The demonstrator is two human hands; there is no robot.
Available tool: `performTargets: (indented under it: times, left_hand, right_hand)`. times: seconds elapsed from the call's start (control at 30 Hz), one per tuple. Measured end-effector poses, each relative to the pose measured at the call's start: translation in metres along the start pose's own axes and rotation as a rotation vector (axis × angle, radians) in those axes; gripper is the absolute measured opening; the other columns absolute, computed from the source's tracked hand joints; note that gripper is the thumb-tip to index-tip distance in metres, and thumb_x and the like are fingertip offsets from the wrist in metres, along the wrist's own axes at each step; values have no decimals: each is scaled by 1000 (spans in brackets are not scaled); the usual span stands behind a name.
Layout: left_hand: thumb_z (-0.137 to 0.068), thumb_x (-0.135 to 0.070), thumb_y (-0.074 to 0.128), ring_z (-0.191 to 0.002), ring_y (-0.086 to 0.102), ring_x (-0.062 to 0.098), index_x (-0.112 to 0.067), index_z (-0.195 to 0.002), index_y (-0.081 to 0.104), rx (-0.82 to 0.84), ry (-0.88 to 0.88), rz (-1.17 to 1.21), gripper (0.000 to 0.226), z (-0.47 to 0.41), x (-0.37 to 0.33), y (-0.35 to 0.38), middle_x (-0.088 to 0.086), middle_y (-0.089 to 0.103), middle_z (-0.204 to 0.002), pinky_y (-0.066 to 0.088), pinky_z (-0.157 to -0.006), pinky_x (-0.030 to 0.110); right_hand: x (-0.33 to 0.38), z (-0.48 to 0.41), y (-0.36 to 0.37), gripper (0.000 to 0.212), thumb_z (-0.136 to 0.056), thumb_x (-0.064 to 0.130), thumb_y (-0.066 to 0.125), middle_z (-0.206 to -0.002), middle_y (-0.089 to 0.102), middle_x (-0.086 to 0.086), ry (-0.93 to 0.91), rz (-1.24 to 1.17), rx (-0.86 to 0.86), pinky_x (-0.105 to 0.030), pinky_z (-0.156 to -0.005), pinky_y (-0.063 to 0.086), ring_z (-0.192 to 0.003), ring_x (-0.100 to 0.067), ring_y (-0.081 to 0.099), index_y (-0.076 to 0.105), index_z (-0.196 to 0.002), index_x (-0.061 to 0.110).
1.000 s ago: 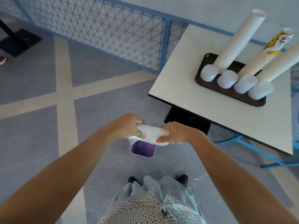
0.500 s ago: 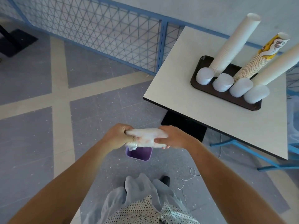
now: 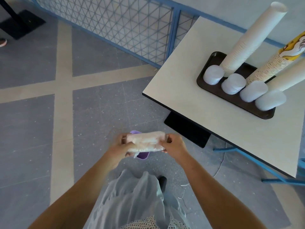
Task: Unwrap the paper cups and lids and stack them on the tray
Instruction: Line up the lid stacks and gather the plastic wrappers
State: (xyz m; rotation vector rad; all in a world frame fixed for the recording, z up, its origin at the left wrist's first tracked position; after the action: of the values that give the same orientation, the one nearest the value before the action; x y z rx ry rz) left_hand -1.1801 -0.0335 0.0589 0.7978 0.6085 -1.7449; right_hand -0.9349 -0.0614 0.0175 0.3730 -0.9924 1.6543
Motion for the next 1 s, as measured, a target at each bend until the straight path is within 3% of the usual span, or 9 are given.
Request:
performTargets:
  times: [0.07,0.2,0.33,0.4,0.47,0.53,0.7,0.87,1.0]
  left_hand:
    - [-77,-10,81,-71,60,21,-22,-99,74,-109,1,-44,25,-7,15,-8,14,66,-88,49,-64,37]
    - [-78,-12,82,-70,68,20,-20,-104,62,-343,-82,-69,34,-36,61,-24,18,72,-95,60,-64,41]
    - [-73,-29,81,-71,74,24,-23,-94,69,-434,-173,-115,25,-72,108,-35,5,75,-81,64,-69,51]
    - [-67,-41,79,-79,75,27,-25,-94,69,-470,-236,-162,33,-102,145,-47,-3,73,-80,62,-67,43]
    - [-70,-42,78,-78,71,26,-22,-95,71,-482,-271,-251,32,-116,162,-50,-1,70,-79,49,-60,30]
    - [-73,-42,79,-77,69,23,-22,-99,74,-480,-301,-284,33,-136,181,-51,3,74,-84,49,-62,31]
    - [-90,-31,75,-95,70,27,-20,-119,75,-445,-322,-372,31,-202,235,-54,8,77,-108,48,-77,31]
    - [-98,-22,66,-113,67,32,-17,-138,63,-427,-302,-471,40,-273,274,-62,10,71,-125,46,-84,30]
    - [-99,-21,64,-118,63,36,-15,-148,45,-355,-328,-533,52,-322,298,-65,13,65,-130,42,-82,32]
  right_hand:
    - [-3,-8,7,21,-86,25,81,-79,73,-6,16,11,-7,-47,-69,64,-70,-26,76,64,-86,14]
    - [-12,-27,30,27,-89,28,79,-98,71,0,23,-23,-70,-37,-69,62,-83,-24,75,58,-106,26]
    - [-30,-51,63,22,-91,20,70,-97,69,5,49,-65,-61,-34,-73,58,-89,-24,72,60,-109,28]
    - [-47,-74,87,25,-91,14,66,-99,71,3,58,-43,-37,-31,-72,55,-91,-23,71,65,-114,23]
    - [-62,-88,99,26,-93,11,65,-103,72,1,70,-16,-29,-28,-71,54,-93,-22,70,67,-118,19]
    - [-83,-111,117,22,-93,12,67,-107,72,-2,86,19,-34,-28,-72,56,-94,-22,69,69,-114,20]
    - [-156,-174,166,24,-90,13,72,-104,73,-8,189,48,-37,-50,-84,61,-92,-29,71,59,-103,28]
    - [-195,-228,208,15,-91,13,73,-93,71,-5,168,112,-58,-46,-79,60,-89,-31,70,60,-92,22]
    - [-218,-267,235,16,-92,15,73,-115,66,-5,147,208,9,-29,-79,51,-99,-23,65,69,-107,15]
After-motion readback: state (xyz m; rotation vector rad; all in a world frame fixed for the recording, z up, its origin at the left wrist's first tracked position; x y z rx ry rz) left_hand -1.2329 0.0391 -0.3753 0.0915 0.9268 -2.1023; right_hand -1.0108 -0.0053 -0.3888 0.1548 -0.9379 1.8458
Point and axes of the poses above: each hand's wrist, its own z-axis away from the middle knuckle, its own y-axis out of the palm, x = y × z, the point moved 6 cm from there along -z, towards the middle knuckle
